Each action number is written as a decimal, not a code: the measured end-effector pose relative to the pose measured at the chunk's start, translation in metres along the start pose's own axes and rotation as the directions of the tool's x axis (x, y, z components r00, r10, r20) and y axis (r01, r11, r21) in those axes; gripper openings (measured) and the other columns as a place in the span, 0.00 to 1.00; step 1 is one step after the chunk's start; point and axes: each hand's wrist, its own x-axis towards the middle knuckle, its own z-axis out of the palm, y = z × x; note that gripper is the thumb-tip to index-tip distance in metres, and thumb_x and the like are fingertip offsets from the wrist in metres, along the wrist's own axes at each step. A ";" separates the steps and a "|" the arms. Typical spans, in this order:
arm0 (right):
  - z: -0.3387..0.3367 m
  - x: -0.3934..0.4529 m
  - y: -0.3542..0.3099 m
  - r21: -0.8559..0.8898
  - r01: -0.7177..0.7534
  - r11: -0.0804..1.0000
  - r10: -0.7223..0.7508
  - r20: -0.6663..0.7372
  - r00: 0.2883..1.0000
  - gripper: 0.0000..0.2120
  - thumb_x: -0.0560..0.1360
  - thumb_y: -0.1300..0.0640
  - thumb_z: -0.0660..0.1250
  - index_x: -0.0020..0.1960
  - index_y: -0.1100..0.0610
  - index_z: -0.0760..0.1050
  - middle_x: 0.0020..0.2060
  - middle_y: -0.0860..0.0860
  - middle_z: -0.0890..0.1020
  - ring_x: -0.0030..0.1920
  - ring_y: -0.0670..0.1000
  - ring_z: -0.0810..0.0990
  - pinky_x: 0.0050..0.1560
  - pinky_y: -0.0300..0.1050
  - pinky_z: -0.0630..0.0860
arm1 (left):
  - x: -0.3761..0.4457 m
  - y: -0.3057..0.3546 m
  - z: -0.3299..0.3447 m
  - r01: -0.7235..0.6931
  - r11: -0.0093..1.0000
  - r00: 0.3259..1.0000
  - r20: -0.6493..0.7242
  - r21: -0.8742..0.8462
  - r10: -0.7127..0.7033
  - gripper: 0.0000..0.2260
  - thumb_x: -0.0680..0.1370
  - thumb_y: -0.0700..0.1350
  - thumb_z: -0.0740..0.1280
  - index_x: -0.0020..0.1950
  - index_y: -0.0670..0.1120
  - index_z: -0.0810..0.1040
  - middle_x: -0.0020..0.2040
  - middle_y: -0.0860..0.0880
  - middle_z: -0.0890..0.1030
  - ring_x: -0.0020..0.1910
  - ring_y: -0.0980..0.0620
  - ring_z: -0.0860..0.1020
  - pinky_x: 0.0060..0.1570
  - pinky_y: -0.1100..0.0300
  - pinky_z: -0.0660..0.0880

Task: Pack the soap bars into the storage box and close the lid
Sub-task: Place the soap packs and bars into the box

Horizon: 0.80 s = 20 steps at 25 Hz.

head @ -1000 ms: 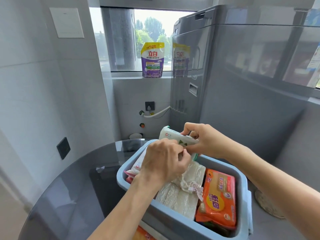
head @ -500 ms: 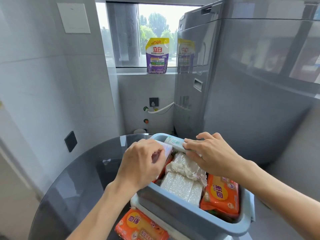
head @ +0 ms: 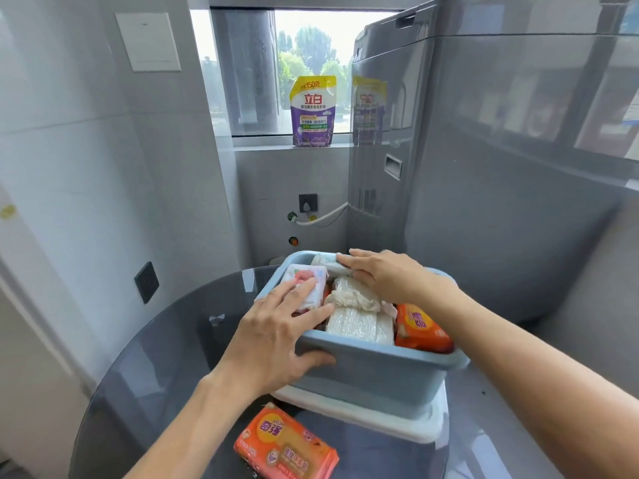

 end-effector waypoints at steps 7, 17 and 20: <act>0.011 -0.103 -0.055 0.186 0.174 0.967 0.045 -0.797 0.602 0.07 0.75 0.59 0.64 0.48 0.51 0.80 0.41 0.46 0.83 0.42 0.51 0.76 0.43 0.49 0.75 | 0.005 -0.010 0.007 0.172 0.985 0.984 -0.040 -0.015 -0.172 0.23 0.69 0.68 0.70 0.59 0.59 0.81 0.76 0.47 0.69 0.75 0.43 0.65 0.66 0.39 0.72; 0.119 -0.143 -0.145 -0.049 0.137 0.989 -0.131 0.100 0.986 0.12 0.66 0.39 0.63 0.45 0.40 0.80 0.26 0.43 0.75 0.23 0.45 0.74 0.21 0.38 0.63 | 0.006 -0.011 -0.004 0.186 0.980 0.978 -0.113 0.066 -0.178 0.38 0.66 0.71 0.70 0.70 0.51 0.74 0.71 0.50 0.76 0.70 0.48 0.73 0.68 0.40 0.64; 0.129 -0.140 -0.145 -0.123 0.114 0.986 -0.114 0.009 0.993 0.15 0.64 0.37 0.60 0.45 0.40 0.79 0.27 0.42 0.76 0.23 0.45 0.74 0.20 0.39 0.63 | 0.026 -0.002 -0.028 0.134 0.972 0.975 0.147 0.194 -0.164 0.38 0.66 0.75 0.62 0.69 0.55 0.72 0.71 0.51 0.73 0.70 0.48 0.70 0.70 0.41 0.58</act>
